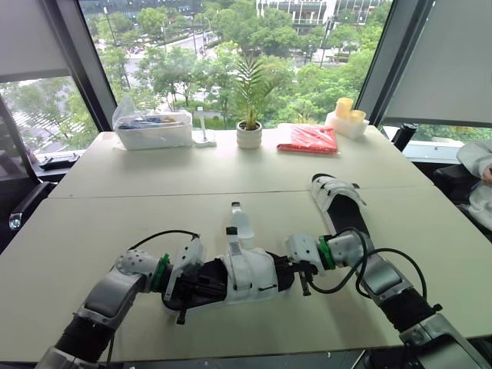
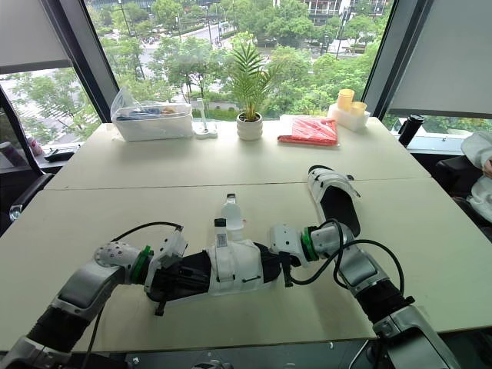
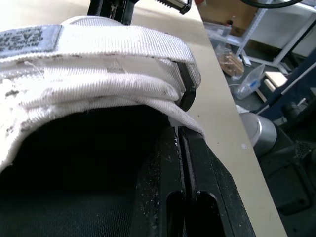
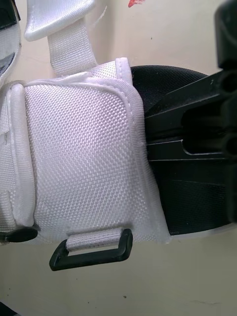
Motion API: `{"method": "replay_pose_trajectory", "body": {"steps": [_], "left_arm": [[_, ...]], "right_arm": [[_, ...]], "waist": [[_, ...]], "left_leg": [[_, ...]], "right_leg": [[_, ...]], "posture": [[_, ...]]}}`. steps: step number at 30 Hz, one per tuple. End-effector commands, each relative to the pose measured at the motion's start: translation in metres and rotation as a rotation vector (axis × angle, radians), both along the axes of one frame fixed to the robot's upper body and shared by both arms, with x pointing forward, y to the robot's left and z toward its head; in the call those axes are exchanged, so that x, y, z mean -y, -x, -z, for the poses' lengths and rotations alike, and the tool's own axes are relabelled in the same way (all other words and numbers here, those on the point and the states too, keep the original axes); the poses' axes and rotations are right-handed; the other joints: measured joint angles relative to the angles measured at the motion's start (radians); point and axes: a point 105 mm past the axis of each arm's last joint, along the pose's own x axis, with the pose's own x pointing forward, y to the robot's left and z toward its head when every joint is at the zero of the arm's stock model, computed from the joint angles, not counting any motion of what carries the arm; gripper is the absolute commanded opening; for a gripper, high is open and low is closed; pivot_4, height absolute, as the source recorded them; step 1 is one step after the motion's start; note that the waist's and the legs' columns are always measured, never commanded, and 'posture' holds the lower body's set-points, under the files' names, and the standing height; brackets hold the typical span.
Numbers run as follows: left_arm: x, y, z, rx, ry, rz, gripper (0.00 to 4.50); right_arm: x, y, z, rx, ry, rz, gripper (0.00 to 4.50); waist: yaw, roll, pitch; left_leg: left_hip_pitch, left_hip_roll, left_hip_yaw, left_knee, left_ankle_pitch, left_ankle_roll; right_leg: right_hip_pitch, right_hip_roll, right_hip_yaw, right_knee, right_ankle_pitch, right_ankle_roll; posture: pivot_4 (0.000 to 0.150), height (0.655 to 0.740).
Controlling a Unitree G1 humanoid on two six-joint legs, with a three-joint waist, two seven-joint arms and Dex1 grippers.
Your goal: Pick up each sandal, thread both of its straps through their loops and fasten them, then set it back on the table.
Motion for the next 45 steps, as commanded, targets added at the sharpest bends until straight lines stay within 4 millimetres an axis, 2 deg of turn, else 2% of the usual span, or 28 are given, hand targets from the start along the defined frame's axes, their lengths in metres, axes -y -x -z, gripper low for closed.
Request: {"method": "replay_pose_trajectory", "body": {"steps": [1, 7, 8, 10, 11, 13, 17, 25, 32, 33, 36, 41, 45], "left_arm": [[-0.018, -0.011, -0.010, 0.028, -0.021, -0.067, 0.06], [-0.050, -0.026, -0.032, -0.023, -0.012, -0.202, 0.06], [-0.053, -0.030, -0.037, -0.038, 0.001, -0.233, 0.29], [-0.054, -0.039, -0.046, -0.064, 0.058, -0.297, 0.91], [-0.053, -0.042, -0.050, -0.075, 0.082, -0.318, 1.51], [-0.049, -0.049, -0.055, -0.093, 0.126, -0.352, 2.39], [-0.036, -0.057, -0.050, -0.096, 0.151, -0.393, 4.41], [-0.018, -0.076, -0.041, -0.143, 0.206, -0.482, 4.47], [0.000, -0.079, -0.050, -0.186, 0.281, -0.474, 4.47], [0.001, -0.078, -0.049, -0.184, 0.280, -0.469, 3.93], [0.003, -0.076, -0.048, -0.188, 0.278, -0.460, 2.71], [0.002, -0.071, -0.048, -0.197, 0.278, -0.446, 0.02], [0.001, -0.065, -0.057, -0.205, 0.311, -0.415, 0.02]], "right_arm": [[0.007, 0.009, 0.023, -0.064, 0.083, -0.007, 0.00], [0.005, 0.009, 0.026, -0.058, 0.089, -0.017, 0.00], [0.004, 0.009, 0.026, -0.056, 0.090, -0.018, 0.00], [0.004, 0.008, 0.027, -0.053, 0.092, -0.019, 0.00], [0.004, 0.008, 0.027, -0.052, 0.092, -0.020, 0.00], [0.004, 0.007, 0.027, -0.046, 0.096, -0.022, 0.00], [0.005, 0.005, 0.027, -0.033, 0.107, -0.027, 0.00], [0.006, 0.002, 0.027, -0.019, 0.115, -0.028, 0.00], [0.008, 0.001, 0.027, -0.013, 0.121, -0.026, 0.00], [0.008, 0.001, 0.027, -0.012, 0.121, -0.026, 0.00], [0.008, 0.001, 0.027, -0.009, 0.121, -0.025, 0.00], [0.008, 0.001, 0.027, -0.008, 0.121, -0.023, 0.00], [0.008, 0.001, 0.027, -0.009, 0.121, -0.024, 0.00]], "waist": [[0.000, 0.000, 0.000], [-0.001, 0.000, 0.000], [-0.001, 0.000, 0.000], [0.000, 0.000, 0.000], [-0.001, 0.000, 0.000], [-0.001, 0.000, 0.000], [-0.003, 0.000, 0.000], [-0.003, 0.000, 0.000], [-0.003, 0.000, 0.000], [-0.003, 0.000, 0.000], [-0.003, 0.000, 0.000], [-0.003, 0.000, 0.000], [-0.004, 0.000, 0.000]], "left_leg": [[0.000, 0.000, 0.000, 0.000, 0.000, 0.000], [0.000, 0.000, 0.000, 0.000, 0.000, 0.000], [0.000, 0.000, 0.000, 0.000, 0.000, 0.000], [0.000, 0.000, 0.000, 0.000, 0.000, 0.000], [0.000, 0.000, 0.000, 0.000, 0.000, 0.000], [0.000, 0.000, 0.000, 0.000, 0.000, 0.000], [0.000, 0.000, 0.000, 0.000, 0.000, 0.000], [0.000, 0.000, 0.000, 0.001, 0.001, -0.001], [0.001, 0.000, 0.000, 0.003, 0.001, -0.001], [0.001, 0.000, 0.000, 0.003, 0.001, -0.001], [0.001, 0.000, 0.000, 0.003, 0.001, -0.001], [0.001, 0.000, 0.000, 0.004, 0.001, -0.001], [0.001, 0.001, 0.000, 0.004, 0.001, -0.001]], "right_leg": [[0.000, 0.000, 0.000, 0.000, 0.000, 0.000], [-0.004, 0.000, 0.000, 0.000, 0.000, 0.000], [-0.004, 0.000, 0.000, 0.000, 0.000, 0.000], [-0.004, 0.000, 0.000, 0.000, 0.000, 0.000], [-0.004, 0.000, 0.000, 0.000, 0.000, 0.000], [-0.004, 0.000, 0.000, 0.000, 0.000, 0.000], [-0.004, 0.001, 0.000, 0.001, 0.000, 0.000], [0.000, 0.001, 0.000, 0.002, 0.001, 0.000], [0.000, 0.001, 0.000, 0.003, 0.001, 0.000], [0.000, 0.001, 0.000, 0.003, 0.001, 0.000], [0.000, 0.001, 0.000, 0.003, 0.001, 0.000], [0.001, 0.001, 0.000, 0.003, 0.001, 0.000], [0.001, 0.002, 0.000, 0.003, 0.002, 0.000]], "posture": [[0.150, 0.7400], [0.150, 0.7400], [0.150, 0.7400], [0.150, 0.7400], [0.150, 0.7400], [0.150, 0.7400], [0.150, 0.7400], [0.150, 0.7400], [0.150, 0.7400], [0.150, 0.7400], [0.150, 0.7400], [0.150, 0.7400], [0.150, 0.7400]]}}
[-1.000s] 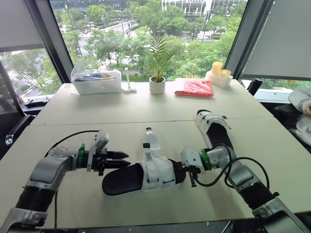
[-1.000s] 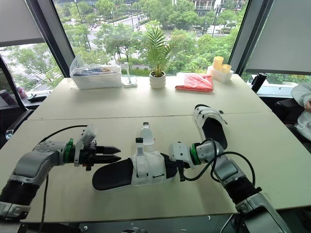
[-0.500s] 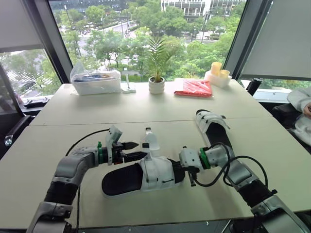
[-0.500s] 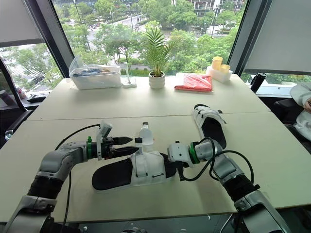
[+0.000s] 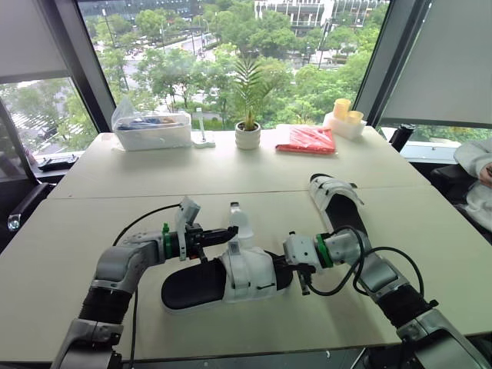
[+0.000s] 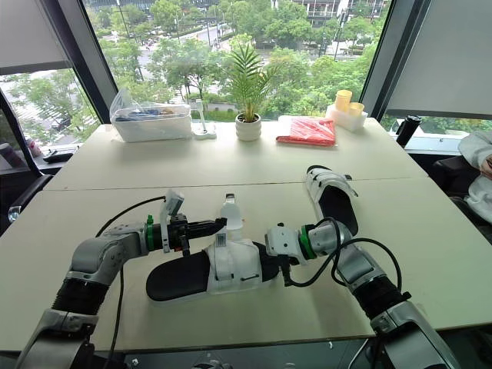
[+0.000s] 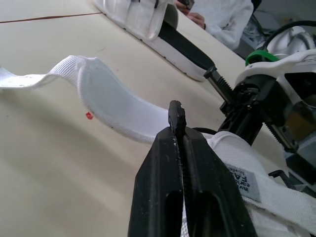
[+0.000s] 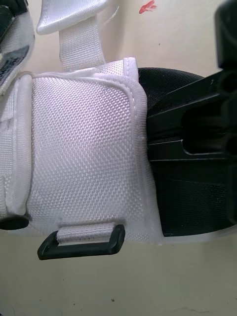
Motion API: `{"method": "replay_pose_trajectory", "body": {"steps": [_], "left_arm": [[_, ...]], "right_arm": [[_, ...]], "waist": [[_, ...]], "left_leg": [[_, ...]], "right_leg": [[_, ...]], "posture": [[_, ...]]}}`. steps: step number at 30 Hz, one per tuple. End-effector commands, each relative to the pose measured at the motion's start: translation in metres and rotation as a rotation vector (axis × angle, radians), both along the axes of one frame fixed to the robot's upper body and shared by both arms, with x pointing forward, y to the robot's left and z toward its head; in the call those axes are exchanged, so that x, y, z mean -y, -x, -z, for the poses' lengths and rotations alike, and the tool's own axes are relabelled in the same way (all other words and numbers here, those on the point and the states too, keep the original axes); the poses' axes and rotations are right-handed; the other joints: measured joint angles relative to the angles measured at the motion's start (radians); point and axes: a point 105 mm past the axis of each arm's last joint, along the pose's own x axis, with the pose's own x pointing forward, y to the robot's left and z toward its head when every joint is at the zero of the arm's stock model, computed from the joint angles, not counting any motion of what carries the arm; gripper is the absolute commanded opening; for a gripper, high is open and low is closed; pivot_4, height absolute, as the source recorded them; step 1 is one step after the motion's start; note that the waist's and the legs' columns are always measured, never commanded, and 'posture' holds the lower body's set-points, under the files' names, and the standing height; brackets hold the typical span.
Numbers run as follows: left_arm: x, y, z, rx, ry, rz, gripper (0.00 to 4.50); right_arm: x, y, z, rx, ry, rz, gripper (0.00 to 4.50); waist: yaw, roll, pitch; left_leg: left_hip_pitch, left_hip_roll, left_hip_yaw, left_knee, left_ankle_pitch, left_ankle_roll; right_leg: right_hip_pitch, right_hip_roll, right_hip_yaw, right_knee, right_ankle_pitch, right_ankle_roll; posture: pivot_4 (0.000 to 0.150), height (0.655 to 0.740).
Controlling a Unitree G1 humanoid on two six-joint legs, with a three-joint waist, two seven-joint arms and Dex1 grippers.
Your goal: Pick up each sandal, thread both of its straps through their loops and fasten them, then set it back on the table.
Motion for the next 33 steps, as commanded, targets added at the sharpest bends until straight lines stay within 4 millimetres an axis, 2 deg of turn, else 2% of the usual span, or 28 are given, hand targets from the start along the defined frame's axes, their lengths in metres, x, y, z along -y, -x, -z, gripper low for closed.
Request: {"method": "replay_pose_trajectory", "body": {"steps": [1, 9, 19, 24, 28, 33], "left_arm": [[-0.001, 0.009, -0.021, 0.050, 0.061, 0.047, 0.02], [-0.003, 0.013, -0.052, 0.127, 0.214, 0.051, 0.02], [-0.004, 0.011, -0.063, 0.156, 0.302, 0.015, 0.02], [-0.007, 0.005, -0.060, 0.152, 0.293, -0.033, 0.02], [-0.015, -0.005, -0.051, 0.141, 0.269, -0.105, 0.02], [-0.017, -0.007, -0.038, 0.117, 0.245, -0.119, 0.02]], "right_arm": [[0.010, 0.004, 0.026, -0.072, 0.091, 0.027, 0.00], [0.008, 0.006, 0.026, -0.077, 0.087, 0.020, 0.00], [0.010, 0.008, 0.027, -0.079, 0.095, 0.017, 0.00], [0.010, 0.008, 0.027, -0.079, 0.097, 0.016, 0.00], [0.010, 0.009, 0.027, -0.080, 0.098, 0.015, 0.00], [0.010, 0.009, 0.028, -0.081, 0.098, 0.013, 0.00]], "waist": [[0.000, 0.000, 0.000], [0.000, 0.000, 0.000], [0.000, 0.000, 0.000], [0.001, 0.000, 0.000], [0.002, 0.000, 0.000], [0.002, 0.000, 0.000]], "left_leg": [[0.000, 0.000, 0.000, 0.000, 0.000, 0.000], [0.000, 0.000, 0.000, 0.001, 0.000, 0.000], [0.000, 0.001, 0.000, 0.004, -0.001, 0.000], [0.000, 0.001, 0.000, 0.005, -0.001, 0.000], [0.000, 0.001, 0.000, 0.005, -0.001, 0.000], [0.000, 0.001, 0.000, 0.005, -0.001, 0.000]], "right_leg": [[0.000, 0.000, 0.000, 0.000, 0.000, 0.000], [0.000, 0.000, 0.000, 0.000, 0.000, 0.000], [0.002, 0.001, 0.000, 0.000, 0.000, -0.001], [0.002, 0.002, 0.000, 0.000, 0.001, -0.001], [0.002, 0.002, 0.000, 0.000, 0.001, -0.001], [0.002, 0.002, 0.000, 0.000, 0.001, -0.001]], "posture": [[0.150, 0.7400], [0.150, 0.7400], [0.150, 0.7400], [0.150, 0.7400], [0.150, 0.7400], [0.150, 0.7400]]}}
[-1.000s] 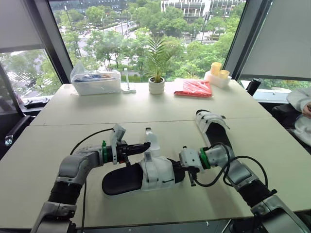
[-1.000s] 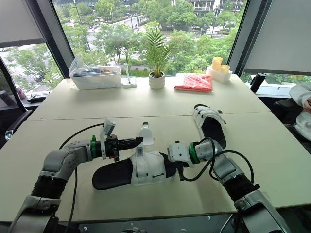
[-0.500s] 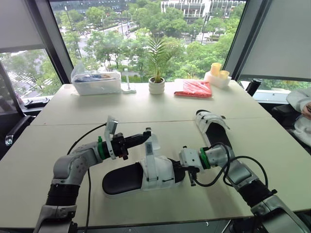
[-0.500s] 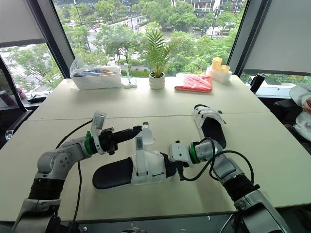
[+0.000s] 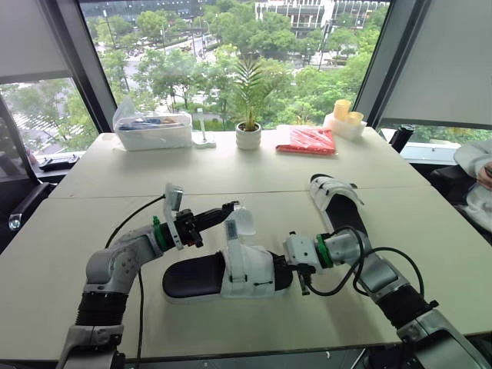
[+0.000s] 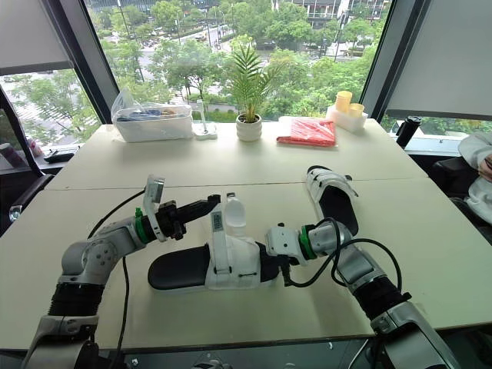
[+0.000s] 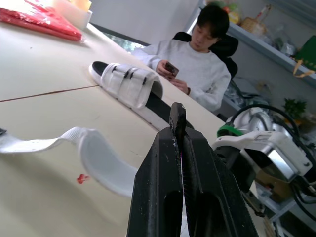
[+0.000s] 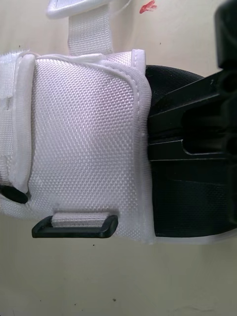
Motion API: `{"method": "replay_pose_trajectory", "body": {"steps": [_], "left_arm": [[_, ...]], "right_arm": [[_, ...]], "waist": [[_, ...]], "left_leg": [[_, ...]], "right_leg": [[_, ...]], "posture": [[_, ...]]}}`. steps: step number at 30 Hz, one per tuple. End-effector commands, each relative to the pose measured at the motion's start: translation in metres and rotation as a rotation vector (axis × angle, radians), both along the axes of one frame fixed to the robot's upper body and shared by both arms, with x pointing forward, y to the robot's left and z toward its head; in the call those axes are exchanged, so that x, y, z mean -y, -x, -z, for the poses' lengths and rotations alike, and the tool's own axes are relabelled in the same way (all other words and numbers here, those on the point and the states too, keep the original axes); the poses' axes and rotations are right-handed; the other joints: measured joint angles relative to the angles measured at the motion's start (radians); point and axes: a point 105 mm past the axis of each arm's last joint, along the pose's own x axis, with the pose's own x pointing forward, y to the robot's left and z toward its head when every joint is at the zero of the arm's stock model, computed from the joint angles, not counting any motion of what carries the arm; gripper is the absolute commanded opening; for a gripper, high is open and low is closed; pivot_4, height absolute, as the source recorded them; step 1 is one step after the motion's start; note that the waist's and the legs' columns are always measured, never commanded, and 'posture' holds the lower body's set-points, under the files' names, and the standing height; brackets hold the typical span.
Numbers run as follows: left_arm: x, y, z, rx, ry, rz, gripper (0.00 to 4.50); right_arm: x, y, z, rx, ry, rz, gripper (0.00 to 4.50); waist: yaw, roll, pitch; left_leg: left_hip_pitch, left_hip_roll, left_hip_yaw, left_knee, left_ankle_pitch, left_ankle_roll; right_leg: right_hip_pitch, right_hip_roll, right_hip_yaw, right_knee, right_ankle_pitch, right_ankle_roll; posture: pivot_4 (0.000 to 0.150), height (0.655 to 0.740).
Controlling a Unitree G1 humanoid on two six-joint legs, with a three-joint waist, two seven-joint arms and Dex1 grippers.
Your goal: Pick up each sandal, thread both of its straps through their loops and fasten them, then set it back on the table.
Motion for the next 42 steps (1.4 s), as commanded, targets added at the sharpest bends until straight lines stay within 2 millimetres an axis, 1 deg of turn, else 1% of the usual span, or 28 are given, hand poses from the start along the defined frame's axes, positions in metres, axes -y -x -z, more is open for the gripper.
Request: {"method": "replay_pose_trajectory", "body": {"steps": [1, 6, 10, 14, 19, 24, 31, 37, 42], "left_arm": [[-0.007, -0.003, -0.003, 0.042, 0.002, -0.034, 0.02], [-0.006, -0.009, 0.008, 0.026, -0.004, -0.036, 0.02], [-0.002, -0.014, 0.011, 0.025, -0.001, -0.036, 0.02], [0.005, -0.017, 0.008, 0.040, 0.015, -0.018, 0.02], [0.010, -0.015, -0.004, 0.066, 0.041, 0.013, 0.02], [0.013, -0.016, -0.004, 0.070, 0.042, 0.019, 0.02], [0.020, -0.017, 0.013, 0.043, 0.003, 0.016, 0.02], [0.009, -0.025, 0.034, 0.033, -0.091, -0.060, 0.02], [0.004, -0.025, 0.049, 0.023, -0.157, -0.066, 0.02]], "right_arm": [[0.010, 0.009, 0.027, -0.085, 0.095, 0.009, 0.00], [0.010, 0.009, 0.027, -0.085, 0.095, 0.009, 0.00], [0.010, 0.009, 0.027, -0.084, 0.095, 0.010, 0.00], [0.011, 0.009, 0.026, -0.084, 0.095, 0.014, 0.00], [0.012, 0.009, 0.026, -0.085, 0.096, 0.021, 0.00], [0.012, 0.010, 0.026, -0.086, 0.095, 0.023, 0.00], [0.010, 0.009, 0.026, -0.084, 0.092, 0.021, 0.00], [0.010, 0.009, 0.026, -0.082, 0.092, 0.024, 0.00], [0.010, 0.009, 0.027, -0.082, 0.091, 0.024, 0.00]], "waist": [[0.000, 0.000, 0.000], [0.000, 0.000, 0.000], [0.001, 0.000, 0.000], [0.001, 0.000, 0.000], [0.001, 0.000, 0.000], [0.001, 0.000, 0.000], [0.001, 0.000, 0.000], [0.001, 0.000, 0.000], [0.001, 0.000, 0.000]], "left_leg": [[0.000, 0.000, 0.000, 0.000, 0.000, 0.000], [0.000, 0.000, 0.000, 0.000, 0.000, 0.000], [0.000, 0.000, 0.000, 0.000, 0.000, 0.000], [0.000, 0.000, 0.000, 0.001, 0.000, 0.000], [0.000, 0.000, 0.000, 0.001, 0.000, 0.000], [0.000, 0.000, 0.000, 0.001, -0.001, 0.000], [0.000, 0.000, 0.000, 0.002, -0.001, 0.000], [0.000, 0.000, 0.000, 0.002, -0.001, 0.001], [0.000, 0.000, 0.000, 0.002, -0.001, 0.000]], "right_leg": [[0.000, 0.000, 0.000, 0.000, 0.000, 0.000], [0.000, 0.000, 0.000, 0.000, 0.000, 0.000], [0.000, 0.000, 0.000, 0.000, 0.000, 0.000], [0.000, 0.000, 0.000, 0.000, 0.000, 0.000], [0.000, 0.000, 0.000, 0.000, 0.000, 0.000], [0.000, 0.000, 0.000, 0.000, 0.000, 0.001], [0.000, 0.000, 0.000, 0.000, 0.001, 0.001], [0.001, 0.000, 0.000, 0.000, 0.001, 0.001], [0.000, 0.000, 0.000, 0.000, 0.001, 0.001]], "posture": [[0.150, 0.7400], [0.150, 0.7400], [0.150, 0.7400], [0.150, 0.7400], [0.150, 0.7400], [0.150, 0.7400], [0.150, 0.7400], [0.150, 0.7400], [0.150, 0.7400]]}}
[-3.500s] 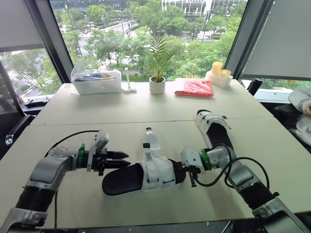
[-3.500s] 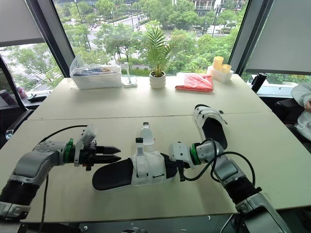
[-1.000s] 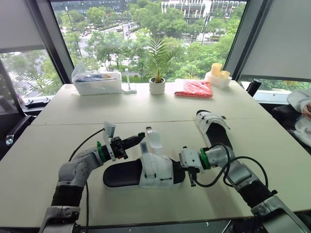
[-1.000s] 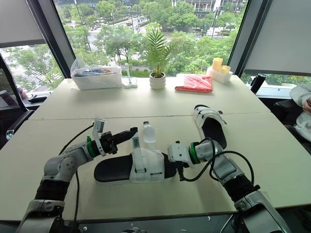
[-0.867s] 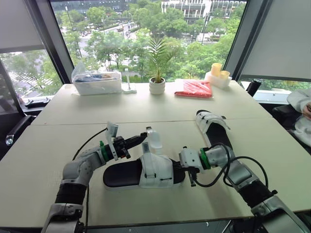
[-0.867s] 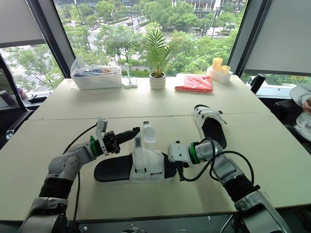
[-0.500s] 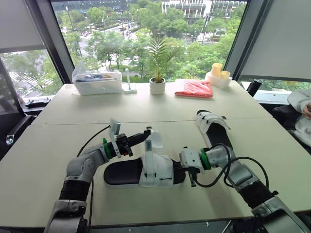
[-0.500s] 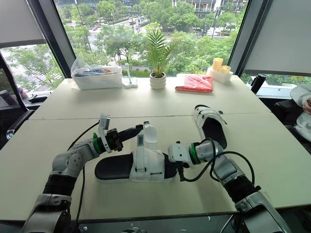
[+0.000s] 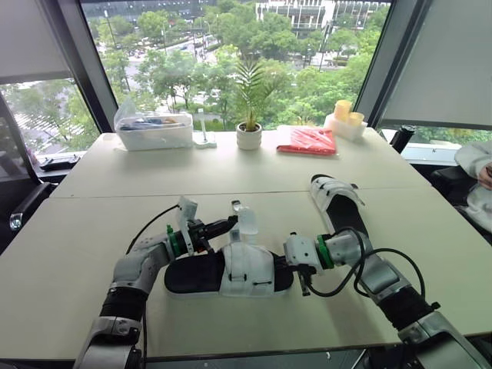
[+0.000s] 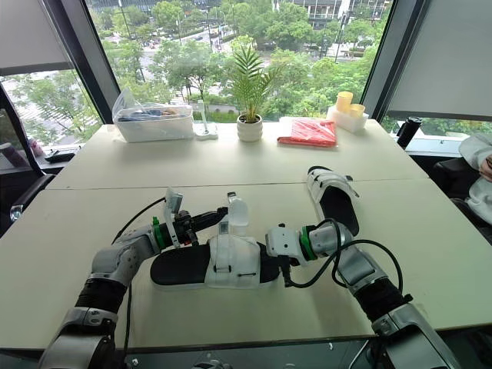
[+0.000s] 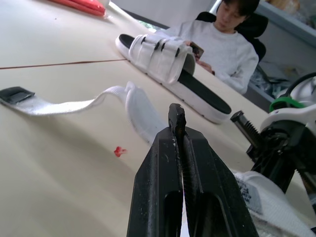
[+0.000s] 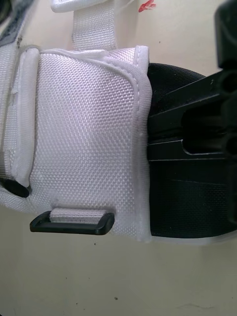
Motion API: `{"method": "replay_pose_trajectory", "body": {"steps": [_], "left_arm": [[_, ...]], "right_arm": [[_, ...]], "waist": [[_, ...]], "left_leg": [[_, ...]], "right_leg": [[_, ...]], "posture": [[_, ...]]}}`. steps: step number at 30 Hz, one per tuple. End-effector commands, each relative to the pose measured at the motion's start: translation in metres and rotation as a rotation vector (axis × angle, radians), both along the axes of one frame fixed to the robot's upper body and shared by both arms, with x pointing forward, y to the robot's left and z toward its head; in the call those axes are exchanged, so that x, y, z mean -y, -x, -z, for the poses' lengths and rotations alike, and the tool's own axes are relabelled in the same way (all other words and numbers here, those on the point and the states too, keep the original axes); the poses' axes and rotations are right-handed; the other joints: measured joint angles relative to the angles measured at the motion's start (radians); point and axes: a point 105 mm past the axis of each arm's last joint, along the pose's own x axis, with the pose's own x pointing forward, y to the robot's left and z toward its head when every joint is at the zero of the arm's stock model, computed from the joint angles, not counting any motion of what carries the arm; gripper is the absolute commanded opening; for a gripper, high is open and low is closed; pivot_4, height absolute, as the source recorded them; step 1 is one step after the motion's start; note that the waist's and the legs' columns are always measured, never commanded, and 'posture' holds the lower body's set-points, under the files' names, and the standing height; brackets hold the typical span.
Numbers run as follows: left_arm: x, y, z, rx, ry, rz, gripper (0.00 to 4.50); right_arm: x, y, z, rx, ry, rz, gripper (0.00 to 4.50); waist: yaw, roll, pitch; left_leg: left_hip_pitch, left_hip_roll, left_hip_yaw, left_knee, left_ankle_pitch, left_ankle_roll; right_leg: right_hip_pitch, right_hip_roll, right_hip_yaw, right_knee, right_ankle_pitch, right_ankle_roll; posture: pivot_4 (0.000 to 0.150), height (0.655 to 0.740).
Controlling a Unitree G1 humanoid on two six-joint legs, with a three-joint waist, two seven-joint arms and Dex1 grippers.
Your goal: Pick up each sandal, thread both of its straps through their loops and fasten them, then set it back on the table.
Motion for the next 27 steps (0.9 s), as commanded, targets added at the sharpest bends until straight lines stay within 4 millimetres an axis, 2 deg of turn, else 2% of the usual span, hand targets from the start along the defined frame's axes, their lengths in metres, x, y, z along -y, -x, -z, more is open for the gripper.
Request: {"method": "replay_pose_trajectory", "body": {"steps": [1, 8, 11, 18, 27], "left_arm": [[-0.008, -0.002, 0.003, 0.022, -0.055, -0.021, 0.02], [-0.016, 0.004, 0.020, -0.029, -0.165, 0.001, 0.02], [-0.016, 0.009, 0.029, -0.027, -0.238, 0.039, 0.98], [-0.008, 0.019, 0.041, 0.079, -0.475, 0.172, 4.41], [-0.016, 0.000, 0.026, 0.114, -0.474, 0.104, 4.47]], "right_arm": [[0.009, 0.008, 0.027, -0.078, 0.091, 0.011, 0.00], [0.008, 0.008, 0.027, -0.076, 0.090, 0.011, 0.00], [0.008, 0.008, 0.027, -0.076, 0.090, 0.012, 0.00], [0.006, 0.007, 0.027, -0.073, 0.086, 0.011, 0.00], [0.006, 0.007, 0.027, -0.072, 0.083, 0.015, 0.00]], "waist": [[0.000, 0.000, 0.000], [-0.001, 0.000, 0.000], [-0.002, 0.001, 0.000], [-0.001, 0.004, -0.003], [0.000, 0.004, -0.005]], "left_leg": [[0.000, 0.000, 0.000, 0.000, 0.000, 0.000], [0.000, 0.000, 0.000, 0.000, 0.000, 0.000], [0.000, 0.000, 0.000, 0.000, 0.000, 0.000], [0.000, 0.000, 0.000, 0.000, -0.001, 0.000], [0.002, 0.000, 0.000, 0.002, -0.002, 0.000]], "right_leg": [[0.000, 0.000, 0.000, 0.000, 0.000, 0.000], [0.000, 0.000, 0.000, 0.000, 0.000, 0.000], [0.000, 0.000, 0.000, 0.000, 0.000, 0.000], [-0.002, 0.000, 0.000, 0.000, 0.000, 0.000], [-0.001, 0.000, 0.000, 0.000, 0.000, 0.000]], "posture": [[0.150, 0.7400], [0.150, 0.7400], [0.150, 0.7400], [0.150, 0.7400], [0.150, 0.7400]]}}
